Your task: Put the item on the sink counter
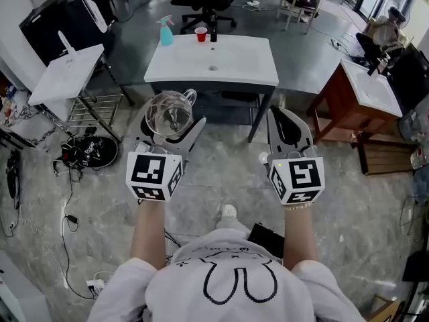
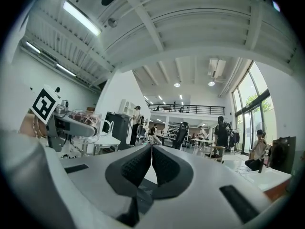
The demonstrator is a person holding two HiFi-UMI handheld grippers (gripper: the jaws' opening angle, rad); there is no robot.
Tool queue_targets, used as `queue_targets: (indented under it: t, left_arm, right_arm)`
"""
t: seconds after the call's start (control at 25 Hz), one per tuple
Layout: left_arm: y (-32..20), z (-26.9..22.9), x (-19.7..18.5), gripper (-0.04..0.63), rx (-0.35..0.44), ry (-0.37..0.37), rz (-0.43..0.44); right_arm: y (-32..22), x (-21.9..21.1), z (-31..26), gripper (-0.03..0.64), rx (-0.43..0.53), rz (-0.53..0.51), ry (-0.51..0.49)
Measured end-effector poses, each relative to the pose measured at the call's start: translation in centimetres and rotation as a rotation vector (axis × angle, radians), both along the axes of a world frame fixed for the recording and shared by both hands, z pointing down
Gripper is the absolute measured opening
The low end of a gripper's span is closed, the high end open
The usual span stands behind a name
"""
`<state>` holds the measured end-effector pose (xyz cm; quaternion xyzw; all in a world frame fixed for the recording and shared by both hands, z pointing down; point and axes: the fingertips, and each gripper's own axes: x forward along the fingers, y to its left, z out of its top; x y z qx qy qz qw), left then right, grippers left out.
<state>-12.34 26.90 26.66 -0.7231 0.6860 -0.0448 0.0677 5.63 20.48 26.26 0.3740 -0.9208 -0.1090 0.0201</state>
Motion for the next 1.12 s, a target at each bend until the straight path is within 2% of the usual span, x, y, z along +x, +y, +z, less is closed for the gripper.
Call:
queue_targets:
  t: [0.28,0.64,1.12]
  left_arm:
    - [-10.6,-0.4,-0.6,0.479,0.003,0.006,-0.032]
    - [-19.4,0.9,-1.7,0.479,-0.023,0.014,-0.027]
    - [-35.4,1.5,-4.9,0.48,-0.036,0.01,0.1]
  right_arm:
    - [-11.3,-0.8,-0.1,0.029,-0.015,-0.027,0.001]
    - [-20.0,-2.0,1.5,0.029,-0.051,-0.028,0.005]
    - [-33.3,-6.3,3.1,0.029,-0.088,0.036,0.016]
